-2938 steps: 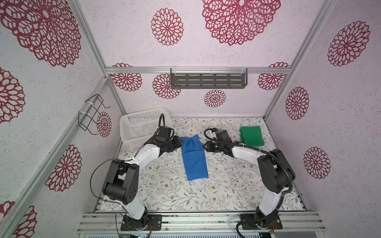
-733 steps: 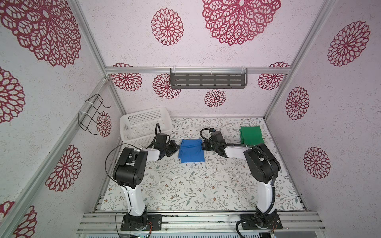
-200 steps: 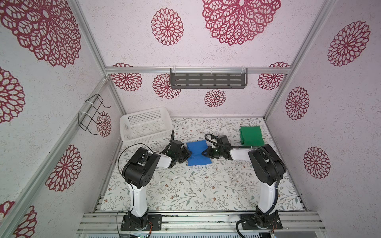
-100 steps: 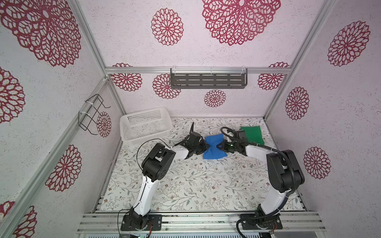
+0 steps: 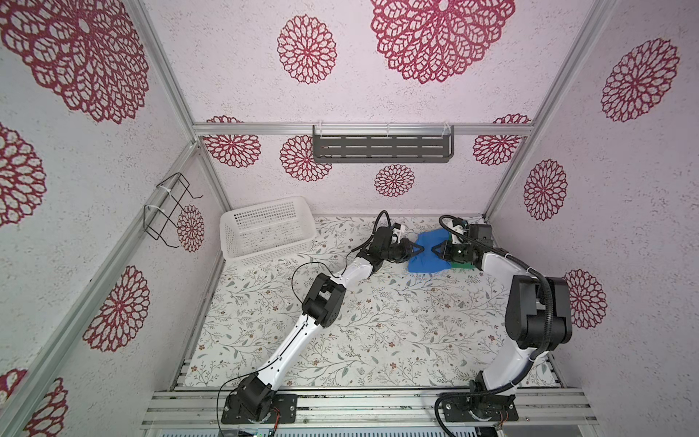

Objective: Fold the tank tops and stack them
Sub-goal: 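Carry the blue bundle with both grippers onto the green tank top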

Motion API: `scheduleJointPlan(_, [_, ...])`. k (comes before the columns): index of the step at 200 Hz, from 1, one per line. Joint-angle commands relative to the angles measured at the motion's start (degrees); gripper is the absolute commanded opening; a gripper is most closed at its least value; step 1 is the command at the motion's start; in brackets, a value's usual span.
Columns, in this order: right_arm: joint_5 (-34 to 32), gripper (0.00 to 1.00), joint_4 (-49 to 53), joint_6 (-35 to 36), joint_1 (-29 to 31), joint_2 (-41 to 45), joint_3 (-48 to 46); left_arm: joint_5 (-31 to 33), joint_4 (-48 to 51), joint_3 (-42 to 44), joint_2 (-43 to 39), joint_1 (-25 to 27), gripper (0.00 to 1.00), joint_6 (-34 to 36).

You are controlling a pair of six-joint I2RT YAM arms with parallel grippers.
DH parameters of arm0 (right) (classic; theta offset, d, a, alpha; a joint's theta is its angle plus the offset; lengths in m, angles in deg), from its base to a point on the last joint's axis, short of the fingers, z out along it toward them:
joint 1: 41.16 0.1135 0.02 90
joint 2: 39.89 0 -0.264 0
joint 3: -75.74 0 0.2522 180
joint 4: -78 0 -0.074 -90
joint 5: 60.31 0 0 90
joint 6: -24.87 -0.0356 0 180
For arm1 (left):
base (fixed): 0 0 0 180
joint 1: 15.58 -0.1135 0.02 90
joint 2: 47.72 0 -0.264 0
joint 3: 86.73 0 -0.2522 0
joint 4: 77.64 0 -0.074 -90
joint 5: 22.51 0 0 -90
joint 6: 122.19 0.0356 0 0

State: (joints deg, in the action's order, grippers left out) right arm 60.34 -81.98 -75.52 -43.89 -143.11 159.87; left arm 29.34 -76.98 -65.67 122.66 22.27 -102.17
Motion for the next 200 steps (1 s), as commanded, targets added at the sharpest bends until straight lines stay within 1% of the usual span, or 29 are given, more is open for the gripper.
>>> scheduleJointPlan(1, [4.24,0.0,0.48,5.3,-1.42,0.13,2.62,1.98,-7.14,1.62,-0.32,0.56,0.04,-1.97])
scheduleJointPlan(10, [4.11,0.0,-0.21,6.64,-1.91,0.22,2.8,5.4,-10.27,2.59,-0.32,0.94,0.03,-1.84])
scheduleJointPlan(19, [4.14,0.0,-0.41,7.65,-2.65,0.06,3.27,8.45,-12.72,1.74,0.42,1.6,0.03,-1.85])
scheduleJointPlan(41, [5.0,0.0,-0.16,9.47,-4.39,-1.45,5.34,13.63,-12.75,-6.56,4.6,3.83,0.06,-0.26])
scheduleJointPlan(51, [5.35,0.0,0.44,10.65,-5.04,-2.35,6.54,16.08,-12.67,-8.81,5.62,4.74,0.06,0.62])
scheduleJointPlan(73, [5.82,0.0,0.76,12.81,-6.19,-4.34,9.06,22.3,-11.64,-7.87,4.76,6.24,0.06,2.69])
scheduleJointPlan(86, [5.29,0.0,1.01,14.44,-6.65,-5.37,10.51,25.34,-11.48,-7.74,4.61,6.86,0.08,3.08])
scheduleJointPlan(102, [4.67,0.0,1.24,16.19,-7.65,-6.69,12.24,28.71,-12.83,-8.39,5.32,7.65,0.05,3.62])
scheduleJointPlan(125, [5.7,0.0,1.73,16.39,-10.1,-9.12,15.39,31.91,-10.65,-12.21,6.96,8.54,0.03,6.16])
scheduleJointPlan(149, [7.05,0.0,2.27,16.58,-11.88,-10.65,17.65,33.25,-10.5,-11.62,6.43,8.56,0.02,6.63])
scheduleJointPlan(180, [6.96,0.0,2.94,17.36,-13.05,-12.23,20.03,37.51,-9.53,-13.08,6.72,8.91,0.0,6.52])
scheduleJointPlan(193, [7.13,0.0,3.22,17.34,-13.43,-13.32,21.36,38.68,-9.22,-13.37,6.8,8.91,0.0,6.73])
scheduleJointPlan(200, [7.35,0.0,3.36,17.34,-13.5,-13.93,22.0,38.88,-9.09,-13.4,6.82,8.91,0.03,7.1])
